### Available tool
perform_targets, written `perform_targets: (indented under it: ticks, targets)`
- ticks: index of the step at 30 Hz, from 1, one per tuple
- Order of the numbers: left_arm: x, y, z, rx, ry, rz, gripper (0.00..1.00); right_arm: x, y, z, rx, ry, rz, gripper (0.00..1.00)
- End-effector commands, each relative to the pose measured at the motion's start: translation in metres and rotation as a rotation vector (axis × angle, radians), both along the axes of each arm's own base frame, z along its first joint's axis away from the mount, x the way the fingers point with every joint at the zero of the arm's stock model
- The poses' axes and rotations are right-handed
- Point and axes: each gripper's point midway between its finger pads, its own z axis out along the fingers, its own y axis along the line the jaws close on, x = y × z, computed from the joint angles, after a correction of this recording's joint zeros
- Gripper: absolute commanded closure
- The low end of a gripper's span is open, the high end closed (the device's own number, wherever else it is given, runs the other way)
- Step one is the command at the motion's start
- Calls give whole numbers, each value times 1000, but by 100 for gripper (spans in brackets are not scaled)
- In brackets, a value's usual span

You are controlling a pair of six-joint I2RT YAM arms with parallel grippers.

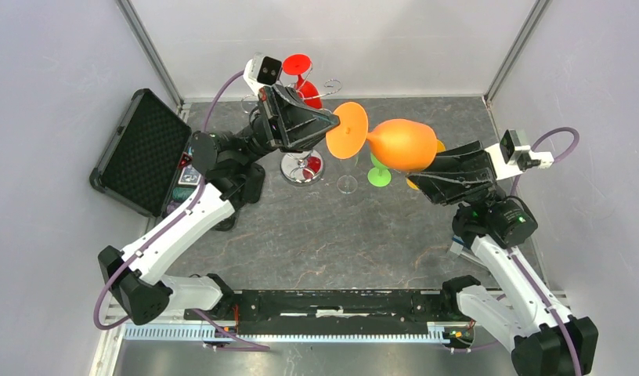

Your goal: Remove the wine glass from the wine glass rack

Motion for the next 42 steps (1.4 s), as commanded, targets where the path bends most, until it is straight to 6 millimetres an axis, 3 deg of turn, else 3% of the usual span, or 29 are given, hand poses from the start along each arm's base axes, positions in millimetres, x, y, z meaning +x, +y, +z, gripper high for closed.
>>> perform_targets:
  ticks: [1,4,6,9,11,14,17,21,23,28,32,38,42]
  targets:
    - [-7,9,9,-75,9,-45,98,-55,-16,29,110,-259,39,66]
    - [-5,10,8,-83,19,-43,97,-57,-17,32,119,-265,40,84]
    - [-7,12,9,-86,-12,-14,85,-56,-17,33,118,-261,36,98]
    - [-7,15,7,-63,-45,76,45,-52,-16,35,110,-240,12,100]
    - [-6,18,4,-40,-78,164,26,-46,-15,35,93,-217,-27,100]
    - [2,24,-8,15,-134,333,10,-26,-10,30,44,-157,-115,100]
    - [13,34,-29,171,-231,562,0,-4,-8,23,-26,-91,-225,100]
    - [47,69,-71,486,-283,912,0,44,-4,-7,-214,85,-401,100]
    - [60,90,-87,615,-294,1042,0,52,-1,-24,-335,118,-436,100]
    - [69,129,-110,785,-333,1227,0,26,7,-62,-554,60,-355,100]
    - [75,157,-112,833,-308,1355,0,22,2,-100,-714,74,-367,100]
    - [78,169,-117,866,-306,1416,0,29,-10,-147,-924,34,-421,100]
    - [79,170,-123,880,-304,1419,0,61,-34,-177,-1059,151,-592,100]
